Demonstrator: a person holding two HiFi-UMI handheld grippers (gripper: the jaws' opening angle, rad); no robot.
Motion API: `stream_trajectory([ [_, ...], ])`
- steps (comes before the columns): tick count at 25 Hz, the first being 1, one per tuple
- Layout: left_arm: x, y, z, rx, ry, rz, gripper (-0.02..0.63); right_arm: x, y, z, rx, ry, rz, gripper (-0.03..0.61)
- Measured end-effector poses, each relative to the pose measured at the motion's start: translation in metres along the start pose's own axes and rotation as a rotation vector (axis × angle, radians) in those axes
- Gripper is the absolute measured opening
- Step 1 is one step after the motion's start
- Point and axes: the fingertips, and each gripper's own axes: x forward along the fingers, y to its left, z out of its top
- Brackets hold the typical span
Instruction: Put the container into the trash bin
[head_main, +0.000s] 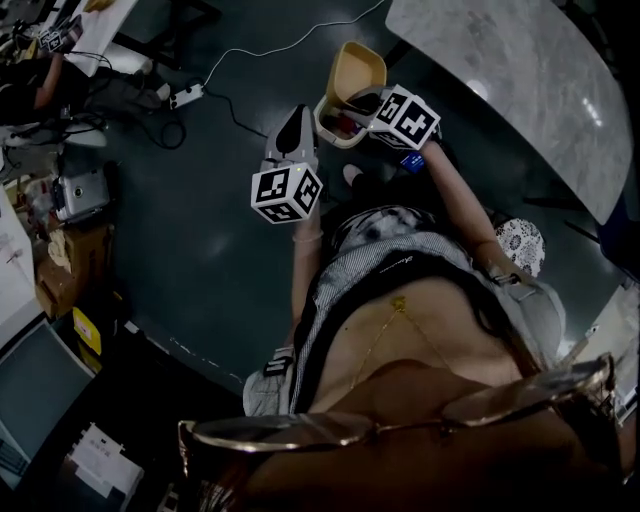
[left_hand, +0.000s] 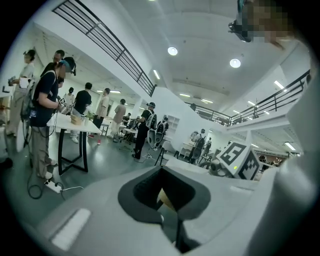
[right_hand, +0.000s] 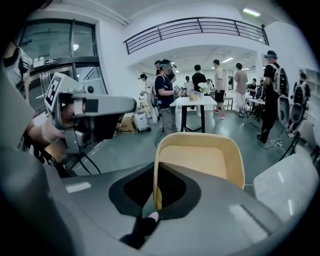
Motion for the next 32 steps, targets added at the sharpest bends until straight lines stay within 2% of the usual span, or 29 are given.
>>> stream_trajectory([
  [7, -0.011, 0.013, -0.001, -0.008, 0.005, 0.030, 0.000, 0.074, -0.011, -0.037, 0.020, 0.147, 0.034, 0.031],
  [20, -0.049, 0.059, -0.036, -0.077, 0.073, 0.162, 0.000, 0.215, -0.033, -0.157, 0.134, 0.394, 0.096, 0.031],
  [26, -0.058, 0.068, -0.044, -0.086, 0.101, 0.199, 0.000, 0.244, -0.045, -0.185, 0.201, 0.390, 0.090, 0.031],
  [28, -0.059, 0.069, -0.047, -0.094, 0.105, 0.204, 0.000, 0.245, -0.053, -0.193, 0.224, 0.416, 0.053, 0.031],
  [32, -0.057, 0.070, -0.049, -0.102, 0.103, 0.210, 0.000, 0.253, -0.052, -0.203, 0.225, 0.441, 0.052, 0.031],
])
